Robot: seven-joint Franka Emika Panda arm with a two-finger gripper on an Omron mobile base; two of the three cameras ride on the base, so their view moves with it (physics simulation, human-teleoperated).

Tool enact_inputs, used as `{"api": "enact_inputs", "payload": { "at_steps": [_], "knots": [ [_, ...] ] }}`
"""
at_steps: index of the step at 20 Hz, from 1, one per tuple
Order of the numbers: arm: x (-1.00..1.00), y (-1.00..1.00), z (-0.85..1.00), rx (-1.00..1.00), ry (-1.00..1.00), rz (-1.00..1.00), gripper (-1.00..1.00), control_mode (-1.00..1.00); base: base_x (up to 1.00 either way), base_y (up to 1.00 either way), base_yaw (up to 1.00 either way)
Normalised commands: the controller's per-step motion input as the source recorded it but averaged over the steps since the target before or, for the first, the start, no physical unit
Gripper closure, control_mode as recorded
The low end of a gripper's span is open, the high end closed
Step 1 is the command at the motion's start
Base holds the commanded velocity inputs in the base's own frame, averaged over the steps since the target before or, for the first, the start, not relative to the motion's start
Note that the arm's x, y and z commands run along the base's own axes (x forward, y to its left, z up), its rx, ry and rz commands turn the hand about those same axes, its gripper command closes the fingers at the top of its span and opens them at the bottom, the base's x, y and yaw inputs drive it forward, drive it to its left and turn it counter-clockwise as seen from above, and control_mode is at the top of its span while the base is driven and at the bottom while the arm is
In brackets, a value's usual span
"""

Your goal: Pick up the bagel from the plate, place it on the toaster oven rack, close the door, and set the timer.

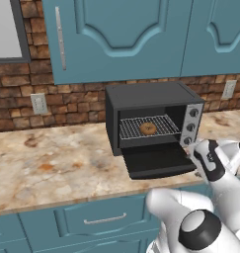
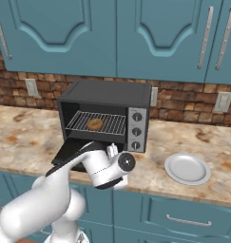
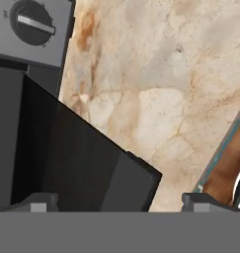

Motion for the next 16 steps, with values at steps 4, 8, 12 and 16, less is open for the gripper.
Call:
{"api": "enact_inputs", "payload": {
  "at_steps": [4,8,12,16],
  "knots": [
    [0.25,0.01,-0.12,0.00,0.00,0.10,-1.00,-1.00,0.00,0.00,0.00],
    [0.08,0.17,-0.11,0.00,0.00,0.09,-1.00,-1.00,0.00,0.00,0.00],
    [0.01,0.29,-0.14,0.00,0.00,0.07,-1.00,-1.00,0.00,0.00,0.00],
    [0.01,0.37,-0.10,0.00,0.00,0.04,-1.00,-1.00,0.00,0.00,0.00]
  ]
}}
